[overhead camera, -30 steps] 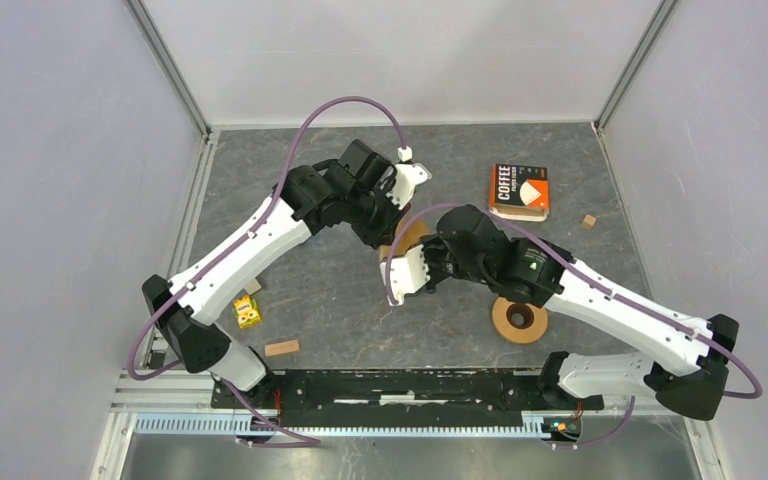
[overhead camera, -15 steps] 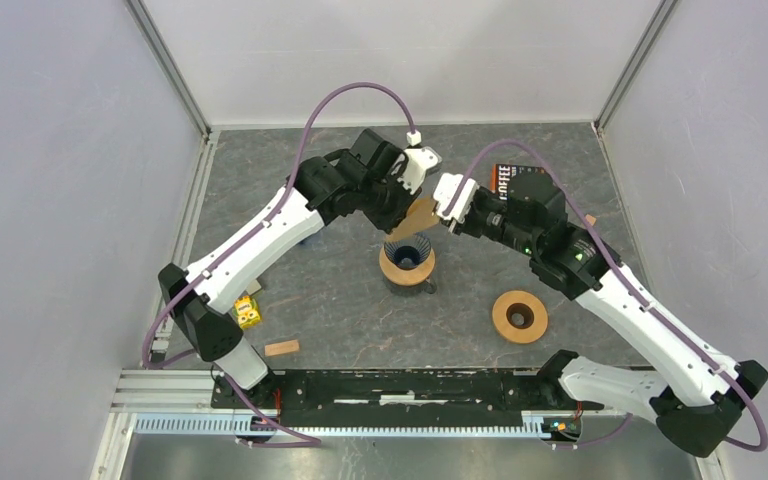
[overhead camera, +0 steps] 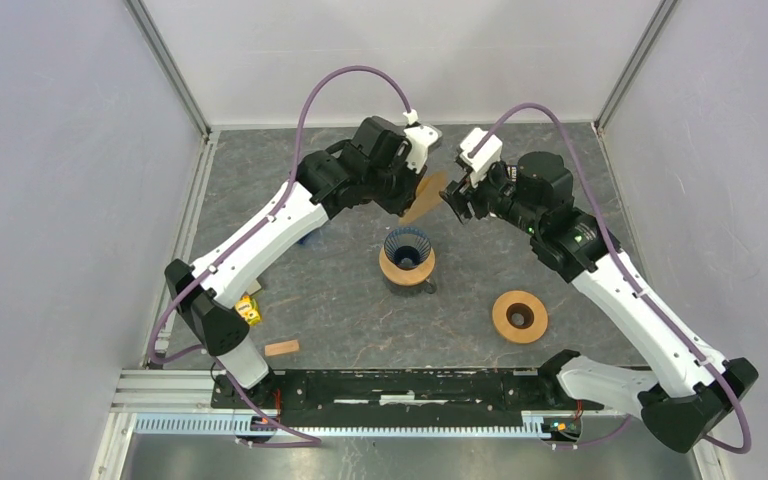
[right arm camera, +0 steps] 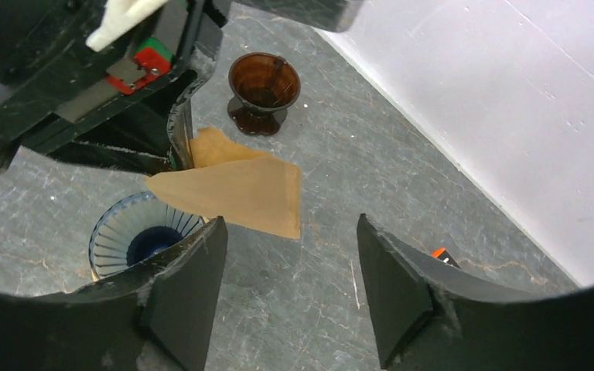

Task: Place the coffee filter in the dripper
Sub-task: Place the coffee filter in the coffee dripper.

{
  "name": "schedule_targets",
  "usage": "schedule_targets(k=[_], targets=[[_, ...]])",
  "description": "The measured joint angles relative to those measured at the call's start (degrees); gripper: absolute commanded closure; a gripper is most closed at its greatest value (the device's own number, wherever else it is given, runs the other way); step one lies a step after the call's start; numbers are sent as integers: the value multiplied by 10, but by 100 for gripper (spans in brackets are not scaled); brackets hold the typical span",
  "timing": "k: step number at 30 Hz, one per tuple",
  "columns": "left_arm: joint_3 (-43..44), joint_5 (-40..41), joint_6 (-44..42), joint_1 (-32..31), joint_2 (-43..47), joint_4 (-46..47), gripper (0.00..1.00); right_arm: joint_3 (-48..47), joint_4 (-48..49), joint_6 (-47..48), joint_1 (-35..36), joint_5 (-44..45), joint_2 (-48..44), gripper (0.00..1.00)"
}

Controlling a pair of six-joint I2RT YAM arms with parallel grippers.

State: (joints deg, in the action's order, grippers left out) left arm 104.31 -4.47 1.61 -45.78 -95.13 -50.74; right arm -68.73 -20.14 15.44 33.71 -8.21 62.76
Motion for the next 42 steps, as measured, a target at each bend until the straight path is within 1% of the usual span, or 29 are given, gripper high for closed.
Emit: schedule_targets(k=[4, 11, 19, 26, 42], targets=[[-4, 4, 24, 3, 0, 29, 98, -24, 1, -43, -12, 5, 18, 23], [-58, 21, 62, 4, 2, 90, 98, -51, 19, -117, -47, -11, 49, 17], [-70, 29, 89, 5, 4, 117, 98, -52, 34, -178, -53, -52, 89, 15], [-70, 29, 96, 5, 5, 123, 98, -52, 37, -195, -53, -60, 104, 15], [-70, 29, 99, 5, 6, 124, 98, -52, 38, -194, -53, -12, 120, 19]])
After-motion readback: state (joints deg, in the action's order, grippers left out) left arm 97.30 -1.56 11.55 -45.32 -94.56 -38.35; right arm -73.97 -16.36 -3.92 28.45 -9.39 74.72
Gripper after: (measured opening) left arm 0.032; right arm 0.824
